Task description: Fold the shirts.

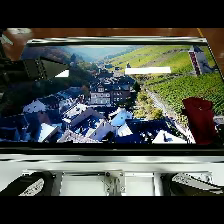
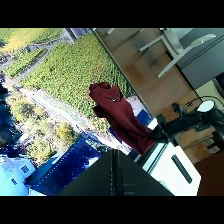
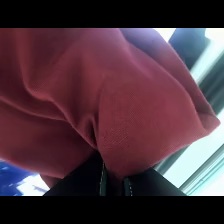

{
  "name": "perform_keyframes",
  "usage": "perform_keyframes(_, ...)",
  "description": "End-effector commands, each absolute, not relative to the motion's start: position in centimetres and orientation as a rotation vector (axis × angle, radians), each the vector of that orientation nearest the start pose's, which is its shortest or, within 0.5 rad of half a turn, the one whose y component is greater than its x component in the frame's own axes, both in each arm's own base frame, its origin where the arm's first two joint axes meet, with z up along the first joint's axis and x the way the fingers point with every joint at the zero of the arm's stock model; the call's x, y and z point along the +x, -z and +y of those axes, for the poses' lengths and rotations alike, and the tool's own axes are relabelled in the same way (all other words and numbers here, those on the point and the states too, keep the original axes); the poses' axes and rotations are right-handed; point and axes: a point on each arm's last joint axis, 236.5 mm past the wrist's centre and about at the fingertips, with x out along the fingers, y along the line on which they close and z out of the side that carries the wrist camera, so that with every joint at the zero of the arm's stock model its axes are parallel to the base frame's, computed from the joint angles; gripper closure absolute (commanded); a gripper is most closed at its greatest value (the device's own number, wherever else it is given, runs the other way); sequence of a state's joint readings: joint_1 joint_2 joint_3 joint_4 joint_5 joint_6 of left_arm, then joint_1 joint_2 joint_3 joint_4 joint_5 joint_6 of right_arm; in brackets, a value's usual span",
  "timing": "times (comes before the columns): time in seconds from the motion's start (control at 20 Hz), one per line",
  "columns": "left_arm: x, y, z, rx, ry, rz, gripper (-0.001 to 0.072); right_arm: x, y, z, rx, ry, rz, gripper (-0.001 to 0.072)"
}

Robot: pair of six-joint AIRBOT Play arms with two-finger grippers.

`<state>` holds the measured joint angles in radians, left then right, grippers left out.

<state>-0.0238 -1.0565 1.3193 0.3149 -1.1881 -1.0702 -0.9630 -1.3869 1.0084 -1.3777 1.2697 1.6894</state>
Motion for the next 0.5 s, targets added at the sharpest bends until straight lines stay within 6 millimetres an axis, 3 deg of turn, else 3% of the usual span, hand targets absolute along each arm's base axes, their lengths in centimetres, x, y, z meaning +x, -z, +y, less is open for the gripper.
perform_keyframes(0.0,34.4,-30.2,-21.7,-0.522,1.02,0.546,0.0669,19.0,10.7,-21.4,1.056,0.751,1.41,0.0637)
perform_keyframes(0.45,34.4,-30.2,-21.7,-0.559,1.011,0.569,0.0669,15.1,11.2,-22.0,0.923,0.803,1.556,0.0637)
